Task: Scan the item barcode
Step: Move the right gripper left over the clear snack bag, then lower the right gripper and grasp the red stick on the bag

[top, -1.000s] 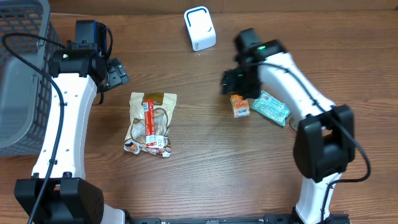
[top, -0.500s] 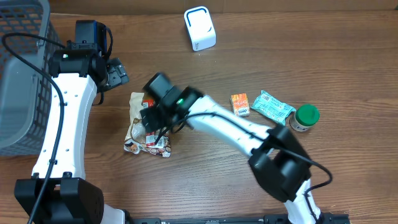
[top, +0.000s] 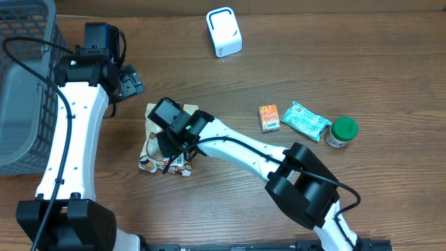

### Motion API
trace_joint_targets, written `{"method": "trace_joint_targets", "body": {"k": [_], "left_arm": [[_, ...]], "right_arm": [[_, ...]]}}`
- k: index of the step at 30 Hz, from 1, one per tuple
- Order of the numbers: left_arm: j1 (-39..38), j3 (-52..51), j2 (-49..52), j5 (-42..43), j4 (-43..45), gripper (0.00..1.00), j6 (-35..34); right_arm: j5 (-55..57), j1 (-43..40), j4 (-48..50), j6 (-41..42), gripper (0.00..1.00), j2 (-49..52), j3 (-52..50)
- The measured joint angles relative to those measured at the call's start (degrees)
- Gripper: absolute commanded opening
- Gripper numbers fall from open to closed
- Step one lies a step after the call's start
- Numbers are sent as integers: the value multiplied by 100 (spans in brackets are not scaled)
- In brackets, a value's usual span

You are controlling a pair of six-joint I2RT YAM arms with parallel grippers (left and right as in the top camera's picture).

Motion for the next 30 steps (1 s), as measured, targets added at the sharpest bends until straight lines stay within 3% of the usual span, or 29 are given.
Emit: {"method": "trace_joint_targets", "body": {"k": [6, 9, 19, 27, 30], "left_arm": [[0, 0, 0, -2, 0, 100, 0], [0, 0, 0, -2, 0, 100, 0], [0, 0, 0, -2, 0, 100, 0], [0, 0, 0, -2, 0, 100, 0], [0, 0, 0, -2, 0, 100, 0]], "right_arm": [[-133, 0, -96, 90, 32, 0, -15], [-164, 0, -33, 114, 38, 0, -90], [-223, 0, 157, 234, 37, 0, -345], [-219, 0, 153, 275, 24, 0, -345], [-216, 0, 162, 289, 24, 0, -345]]}}
